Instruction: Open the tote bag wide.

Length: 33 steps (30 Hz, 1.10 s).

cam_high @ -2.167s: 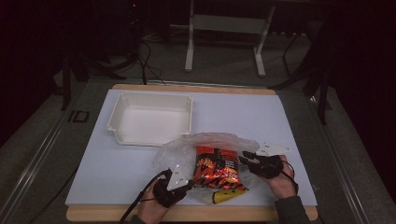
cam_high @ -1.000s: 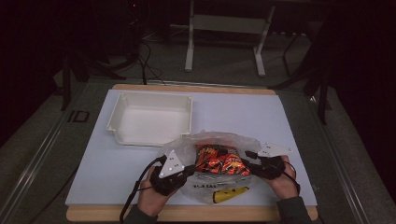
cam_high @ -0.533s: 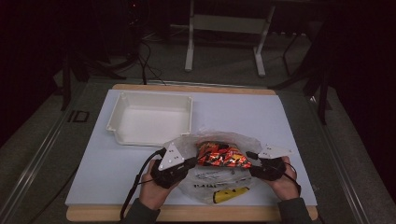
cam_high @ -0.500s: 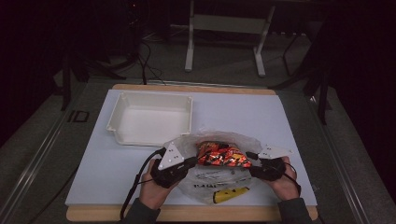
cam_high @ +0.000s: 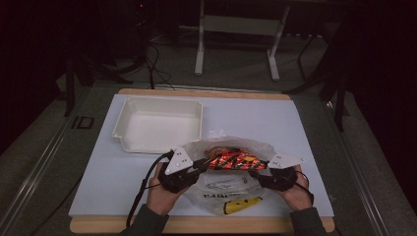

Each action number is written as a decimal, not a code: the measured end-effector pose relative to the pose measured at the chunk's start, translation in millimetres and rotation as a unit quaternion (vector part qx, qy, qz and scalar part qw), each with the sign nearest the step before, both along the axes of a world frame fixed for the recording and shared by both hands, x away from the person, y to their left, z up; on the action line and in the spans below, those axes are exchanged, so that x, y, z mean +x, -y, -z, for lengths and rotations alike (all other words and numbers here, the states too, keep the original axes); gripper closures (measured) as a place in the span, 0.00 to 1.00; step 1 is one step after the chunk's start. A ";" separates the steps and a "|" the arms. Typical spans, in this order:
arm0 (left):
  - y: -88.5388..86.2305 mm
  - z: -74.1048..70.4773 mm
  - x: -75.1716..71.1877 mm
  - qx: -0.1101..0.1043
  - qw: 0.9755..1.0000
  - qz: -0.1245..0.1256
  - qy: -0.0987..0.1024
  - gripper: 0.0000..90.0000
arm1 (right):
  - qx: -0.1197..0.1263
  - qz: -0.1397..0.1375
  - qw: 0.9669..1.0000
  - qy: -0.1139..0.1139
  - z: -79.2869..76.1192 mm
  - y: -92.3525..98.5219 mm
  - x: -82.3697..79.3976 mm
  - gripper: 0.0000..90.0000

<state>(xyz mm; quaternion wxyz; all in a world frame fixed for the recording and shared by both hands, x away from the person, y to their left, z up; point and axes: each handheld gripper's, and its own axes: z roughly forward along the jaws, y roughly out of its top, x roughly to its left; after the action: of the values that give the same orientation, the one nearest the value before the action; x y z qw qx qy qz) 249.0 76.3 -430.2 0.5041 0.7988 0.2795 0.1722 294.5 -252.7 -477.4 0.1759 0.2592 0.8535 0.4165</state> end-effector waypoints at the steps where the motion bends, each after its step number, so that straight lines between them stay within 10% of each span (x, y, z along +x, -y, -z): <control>1: 0.1 0.6 -0.5 0.001 1.000 0.007 0.007 0.80 | 0.001 0.001 1.000 0.000 -0.2 -0.1 0.1 0.60; 7: 3.3 7.3 -2.3 0.025 0.999 0.021 0.038 0.57 | 0.003 0.003 1.000 -0.001 -1.1 0.9 0.6 0.61; 16: 12.0 17.9 7.4 0.050 0.997 0.018 0.049 0.48 | 0.005 0.006 1.000 -0.001 -2.1 2.4 1.7 0.61; 33: 21.8 13.5 21.4 0.069 0.991 0.030 0.109 0.79 | 0.007 0.011 1.000 -0.007 2.0 4.6 1.7 0.61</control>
<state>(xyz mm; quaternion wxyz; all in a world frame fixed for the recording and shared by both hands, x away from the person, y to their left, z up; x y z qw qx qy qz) 270.4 54.5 -443.7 0.4806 0.8161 0.1860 0.2614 296.2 -257.3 -479.4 0.1730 0.2725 0.8488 0.4187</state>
